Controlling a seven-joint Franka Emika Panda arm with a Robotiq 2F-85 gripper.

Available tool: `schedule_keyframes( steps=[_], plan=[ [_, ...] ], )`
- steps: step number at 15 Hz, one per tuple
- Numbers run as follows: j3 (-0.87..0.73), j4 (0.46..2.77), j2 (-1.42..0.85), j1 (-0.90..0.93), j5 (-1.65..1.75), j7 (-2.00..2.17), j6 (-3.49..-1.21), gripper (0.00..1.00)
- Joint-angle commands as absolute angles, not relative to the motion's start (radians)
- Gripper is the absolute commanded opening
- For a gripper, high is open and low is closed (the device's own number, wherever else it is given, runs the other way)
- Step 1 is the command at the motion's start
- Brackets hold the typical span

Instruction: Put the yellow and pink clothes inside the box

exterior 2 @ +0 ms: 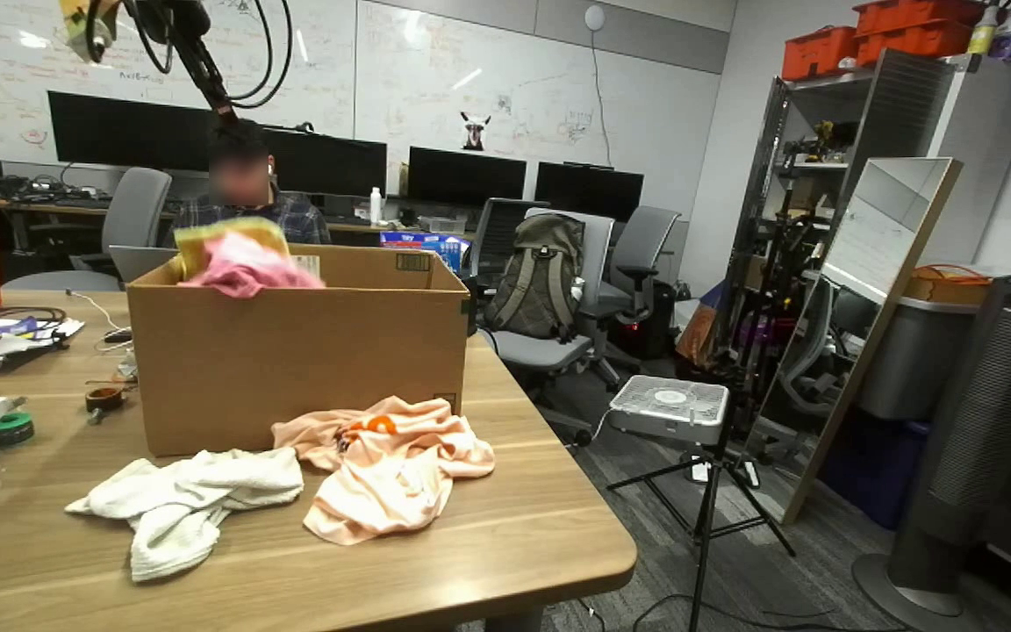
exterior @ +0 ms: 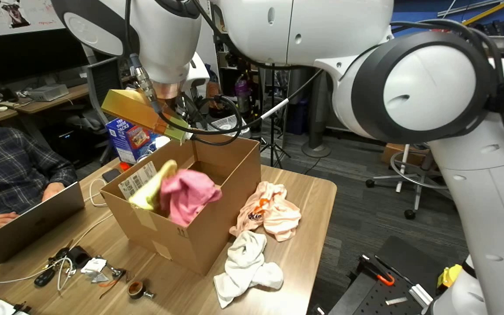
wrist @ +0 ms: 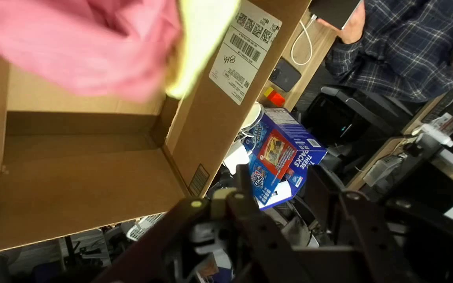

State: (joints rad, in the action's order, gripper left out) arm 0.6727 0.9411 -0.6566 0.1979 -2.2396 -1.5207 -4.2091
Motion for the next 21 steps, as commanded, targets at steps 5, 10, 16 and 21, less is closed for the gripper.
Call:
schedule_keyframes(
  steps=[5,10,16,21],
  plan=[
    [0.677,0.98,-0.634,0.161,-2.305,-1.644,-4.233,0.99],
    [0.662,1.149,-0.551,0.063,-2.457,-1.784,-4.231,1.0],
    [0.771,1.388,-0.429,-0.173,-2.518,-1.963,-4.23,1.0],
    [1.076,1.536,-0.387,-0.531,-2.518,-2.095,-4.23,1.0]
  ],
)
